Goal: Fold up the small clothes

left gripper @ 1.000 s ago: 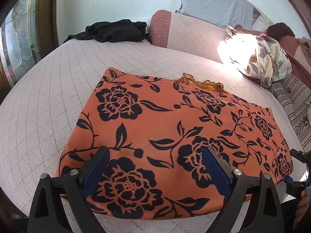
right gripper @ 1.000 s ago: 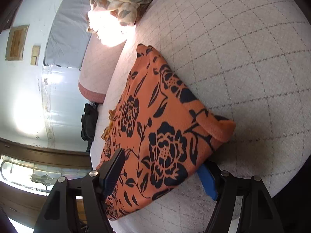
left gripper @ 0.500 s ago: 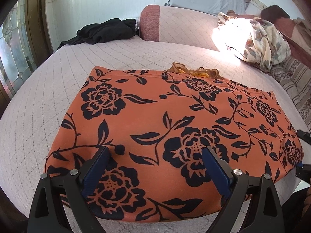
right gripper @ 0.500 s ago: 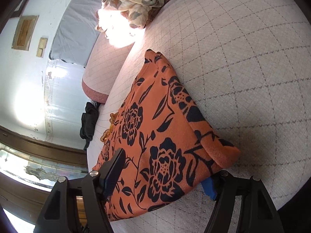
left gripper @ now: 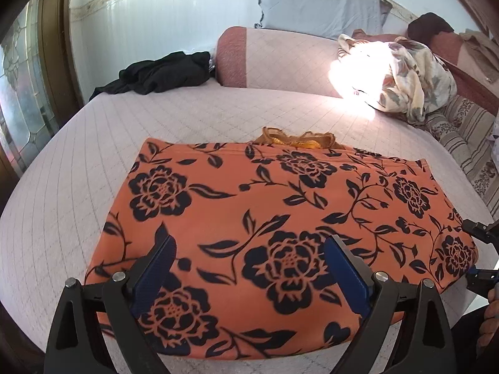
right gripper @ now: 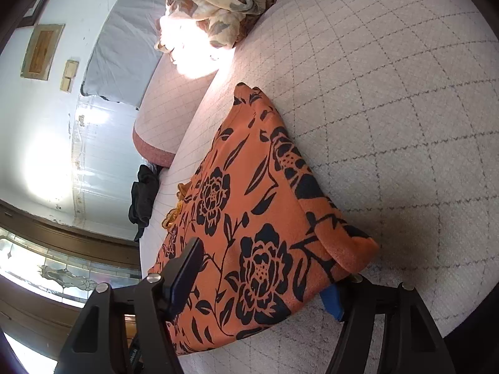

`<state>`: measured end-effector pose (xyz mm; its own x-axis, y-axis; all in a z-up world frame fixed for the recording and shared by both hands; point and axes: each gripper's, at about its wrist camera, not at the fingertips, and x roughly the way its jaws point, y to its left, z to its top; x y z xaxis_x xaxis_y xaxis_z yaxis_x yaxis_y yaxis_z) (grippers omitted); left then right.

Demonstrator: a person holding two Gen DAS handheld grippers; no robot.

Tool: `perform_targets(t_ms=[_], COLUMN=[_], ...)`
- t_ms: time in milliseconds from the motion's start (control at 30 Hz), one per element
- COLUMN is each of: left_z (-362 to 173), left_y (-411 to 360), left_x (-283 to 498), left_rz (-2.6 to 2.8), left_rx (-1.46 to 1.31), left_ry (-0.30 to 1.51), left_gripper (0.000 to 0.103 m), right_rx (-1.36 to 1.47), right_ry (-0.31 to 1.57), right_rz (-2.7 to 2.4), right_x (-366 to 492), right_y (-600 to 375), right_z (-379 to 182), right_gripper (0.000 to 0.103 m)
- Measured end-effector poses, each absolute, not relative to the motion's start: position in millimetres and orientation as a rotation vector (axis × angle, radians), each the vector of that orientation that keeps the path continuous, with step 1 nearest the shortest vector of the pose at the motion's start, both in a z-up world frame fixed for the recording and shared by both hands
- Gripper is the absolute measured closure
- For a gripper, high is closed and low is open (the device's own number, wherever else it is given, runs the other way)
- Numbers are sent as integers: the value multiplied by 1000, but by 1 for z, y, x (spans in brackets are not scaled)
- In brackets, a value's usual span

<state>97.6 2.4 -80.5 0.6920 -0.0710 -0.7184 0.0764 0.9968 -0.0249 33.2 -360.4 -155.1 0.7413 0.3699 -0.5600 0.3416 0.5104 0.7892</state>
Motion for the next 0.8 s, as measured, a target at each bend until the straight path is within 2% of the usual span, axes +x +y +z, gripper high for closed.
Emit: perform_targets(t_ms=[133,200,267,300,333,400,467,533,567,667,700,733,767,800], left_z=[-118,-121,-114,-108,-101,-91,-98,-127,-124,-114,-114,-115,-116,-113], left_y=[-13,-19,-21,-20,-18,-17,-18,-24,-24,-27,-25,-22,-18,-12], left_x=[114,108,109,107,104,97,101,113,107,105,104,105,106,105], left_rz=[-70,-50,-62,-80,-87,-82,-103,-119,-117,-154,-152,-149,-158,-166], left_rx=[88,140,133,112,96,93,95,122,124,121,113,100,78,49], left_ry=[940,876,899,885,855,789,821,957,899,897,894,909,925,924], left_gripper=[8,4,5,5,5,5,5,4,4,4,4,4,4,4], right_rx=[1107,1084,1050,1042,1028,1014,1004,1000,1000,1000,979,944,920,893], right_ry=[757,768,778,783,793,805,808,815,818,816,822,840,855,873], right_rz=[4,-1,-2,-8,-19,-32,-42,-52,-66,-68,-71,-80,-84,-83], right_x=[31,34,36,36,36,36,36,37,38,44,48,53,56,61], right_y=[-368,-366,-363,-363,-363,-364,-364,-363,-363,-364,-364,-362,-361,-357], right_z=[-159,-158,-155,-154,-153,-153,-153,-154,-154,-155,-155,-153,-152,-147], right_gripper=[32,32,32,40,54,67,67,66,66,59,60,76,85,88])
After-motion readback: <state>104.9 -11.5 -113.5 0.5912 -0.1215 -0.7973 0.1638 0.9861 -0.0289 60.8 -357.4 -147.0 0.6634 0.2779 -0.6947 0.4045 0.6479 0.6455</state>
